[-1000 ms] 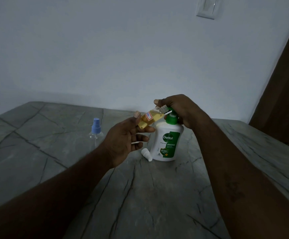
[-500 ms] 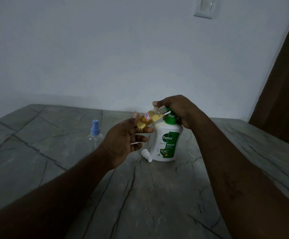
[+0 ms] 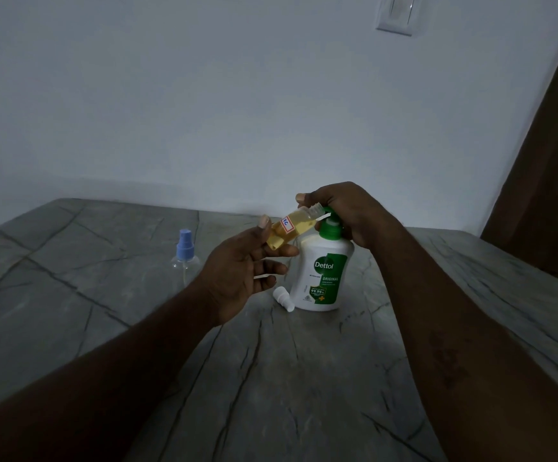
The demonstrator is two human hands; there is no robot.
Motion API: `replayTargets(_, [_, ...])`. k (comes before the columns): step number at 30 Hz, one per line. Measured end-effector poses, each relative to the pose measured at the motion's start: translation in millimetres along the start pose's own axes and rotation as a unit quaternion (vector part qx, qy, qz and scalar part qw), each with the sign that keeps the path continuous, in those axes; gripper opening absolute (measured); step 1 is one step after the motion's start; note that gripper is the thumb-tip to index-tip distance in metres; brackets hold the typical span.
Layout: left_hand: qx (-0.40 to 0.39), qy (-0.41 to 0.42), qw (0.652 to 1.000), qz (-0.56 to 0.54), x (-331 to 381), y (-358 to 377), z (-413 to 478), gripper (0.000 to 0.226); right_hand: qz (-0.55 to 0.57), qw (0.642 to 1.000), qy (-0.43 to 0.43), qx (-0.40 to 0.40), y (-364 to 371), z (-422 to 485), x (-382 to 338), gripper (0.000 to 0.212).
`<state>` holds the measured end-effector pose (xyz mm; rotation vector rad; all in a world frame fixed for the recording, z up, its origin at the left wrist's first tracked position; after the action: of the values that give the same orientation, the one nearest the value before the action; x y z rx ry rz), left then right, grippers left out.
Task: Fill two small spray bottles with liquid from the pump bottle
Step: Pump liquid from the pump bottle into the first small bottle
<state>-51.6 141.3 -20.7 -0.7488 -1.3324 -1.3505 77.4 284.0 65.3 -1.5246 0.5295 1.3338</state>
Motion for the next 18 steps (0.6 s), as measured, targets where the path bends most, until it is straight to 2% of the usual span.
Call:
replayTargets(8, [-0.004, 0.001, 1.0, 0.0, -0.8, -0.8, 1.2, 0.049, -0.021, 0.999, -0.039, 0.006, -4.0, -9.5, -9.5, 0.025])
replayTargets(14, [-0.004, 0.0, 1.0, 0.0, -0.7, -1.2, 1.8, 0.051, 0.011, 1.0, -0.016, -0.003, -0.8, -4.4, -3.8, 0.012])
replayTargets(18, [-0.005, 0.0, 1.0, 0.003, -2.4, -0.8, 1.2, 0.049, 0.017, 1.0, -0.019, -0.006, 0.1, -3.8, -0.9, 0.011])
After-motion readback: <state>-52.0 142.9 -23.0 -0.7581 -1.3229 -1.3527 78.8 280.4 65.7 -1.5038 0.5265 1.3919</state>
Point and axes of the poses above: each hand's wrist, its own z-axis towards the middle knuckle, its own y-axis out of the palm, x = y × z, the point moved 2 cm from there along z, towards the middle knuckle
